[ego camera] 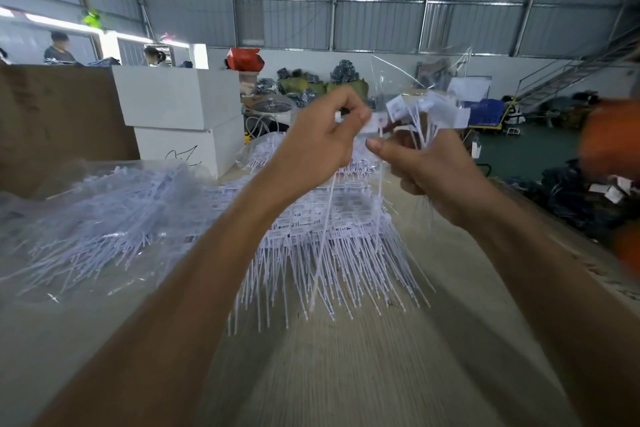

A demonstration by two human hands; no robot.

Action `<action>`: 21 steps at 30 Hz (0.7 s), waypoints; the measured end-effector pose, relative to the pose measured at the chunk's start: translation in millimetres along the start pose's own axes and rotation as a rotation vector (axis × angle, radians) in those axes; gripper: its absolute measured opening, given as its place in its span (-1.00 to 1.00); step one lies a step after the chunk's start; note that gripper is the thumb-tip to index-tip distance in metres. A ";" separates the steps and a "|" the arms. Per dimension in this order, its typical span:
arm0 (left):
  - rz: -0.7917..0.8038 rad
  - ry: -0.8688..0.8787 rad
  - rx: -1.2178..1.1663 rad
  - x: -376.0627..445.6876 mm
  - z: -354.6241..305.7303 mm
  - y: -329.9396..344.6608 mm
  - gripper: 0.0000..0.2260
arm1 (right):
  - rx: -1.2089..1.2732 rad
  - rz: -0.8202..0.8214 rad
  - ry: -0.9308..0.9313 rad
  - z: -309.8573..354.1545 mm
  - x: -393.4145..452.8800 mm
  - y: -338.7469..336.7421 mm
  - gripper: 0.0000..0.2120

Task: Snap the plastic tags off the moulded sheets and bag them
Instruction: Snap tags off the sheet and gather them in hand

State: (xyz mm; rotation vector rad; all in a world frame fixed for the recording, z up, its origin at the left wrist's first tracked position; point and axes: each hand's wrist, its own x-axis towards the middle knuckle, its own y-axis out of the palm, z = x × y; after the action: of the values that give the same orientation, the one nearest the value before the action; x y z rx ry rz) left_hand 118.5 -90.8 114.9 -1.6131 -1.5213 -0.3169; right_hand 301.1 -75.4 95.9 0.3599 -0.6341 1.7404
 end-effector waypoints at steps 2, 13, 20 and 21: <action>-0.084 0.006 -0.072 0.7 -2.3 0.5 -0.87 | 0.000 0.020 0.084 -4.4 -1.1 7.2 -0.68; -0.350 0.109 0.239 5.1 18.2 0.7 -0.79 | 0.234 0.109 0.242 -15.0 -4.2 36.7 -0.65; -0.330 -0.036 0.013 5.1 16.6 5.9 -0.79 | 0.139 0.216 0.161 -14.1 -7.3 42.1 -0.71; -0.309 -0.080 -0.139 5.4 13.9 5.2 -0.77 | 0.142 0.161 0.151 -13.3 -6.9 42.0 -0.73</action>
State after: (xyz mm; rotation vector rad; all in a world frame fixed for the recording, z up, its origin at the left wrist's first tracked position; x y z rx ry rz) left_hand 119.2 -76.4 108.3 -1.5080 -1.8485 -0.5441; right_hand 263.8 -79.9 72.0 0.2784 -0.4413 1.9527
